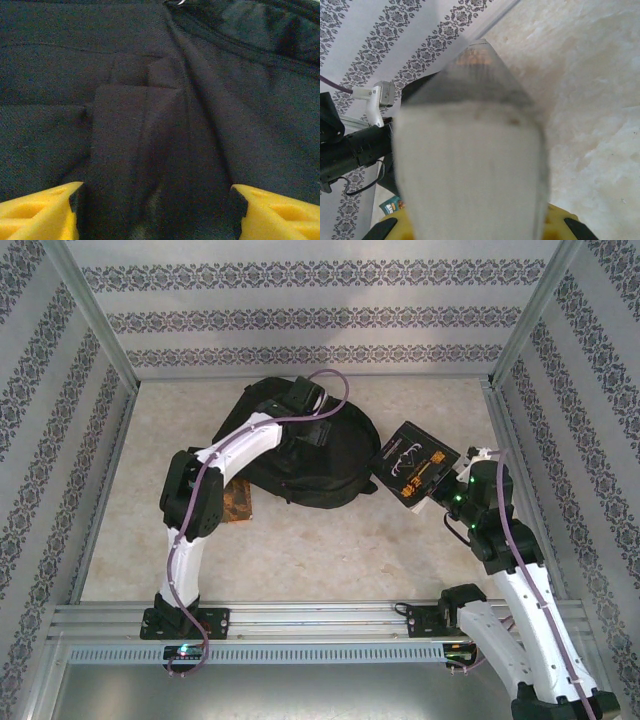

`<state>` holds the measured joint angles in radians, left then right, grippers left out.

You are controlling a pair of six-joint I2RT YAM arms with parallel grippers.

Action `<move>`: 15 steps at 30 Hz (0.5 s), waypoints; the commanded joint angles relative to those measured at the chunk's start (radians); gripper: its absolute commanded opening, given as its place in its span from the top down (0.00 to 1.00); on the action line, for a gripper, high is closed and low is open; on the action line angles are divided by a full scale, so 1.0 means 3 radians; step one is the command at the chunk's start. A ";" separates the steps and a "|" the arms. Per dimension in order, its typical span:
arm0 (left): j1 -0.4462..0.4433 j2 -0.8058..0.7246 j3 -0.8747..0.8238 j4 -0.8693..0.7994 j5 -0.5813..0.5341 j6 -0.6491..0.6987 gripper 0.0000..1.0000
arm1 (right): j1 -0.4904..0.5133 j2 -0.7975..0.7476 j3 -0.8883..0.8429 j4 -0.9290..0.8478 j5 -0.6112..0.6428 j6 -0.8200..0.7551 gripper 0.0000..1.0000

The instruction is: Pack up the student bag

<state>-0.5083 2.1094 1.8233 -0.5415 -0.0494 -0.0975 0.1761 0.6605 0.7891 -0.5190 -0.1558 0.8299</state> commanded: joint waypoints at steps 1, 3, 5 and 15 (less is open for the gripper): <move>0.0085 0.0070 0.0130 -0.0138 -0.0026 0.0130 0.38 | -0.0060 -0.0030 0.0161 0.0125 -0.0153 -0.0070 1.00; 0.0101 0.0104 0.0120 -0.0150 0.0073 0.0128 0.53 | -0.0092 0.0003 0.0189 0.0142 -0.0177 -0.0097 1.00; 0.0107 0.0092 0.0087 -0.0134 0.0180 0.0122 0.73 | -0.0121 0.0041 0.0231 0.0158 -0.0199 -0.0137 1.00; 0.0112 -0.0506 -0.0353 0.0591 0.0975 -0.0484 1.00 | -0.0174 0.0109 0.0314 0.0075 -0.0045 -0.0217 1.00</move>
<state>-0.4702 2.0552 1.7351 -0.4591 0.1268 -0.1638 0.1326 0.7033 0.8333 -0.5484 -0.1917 0.7921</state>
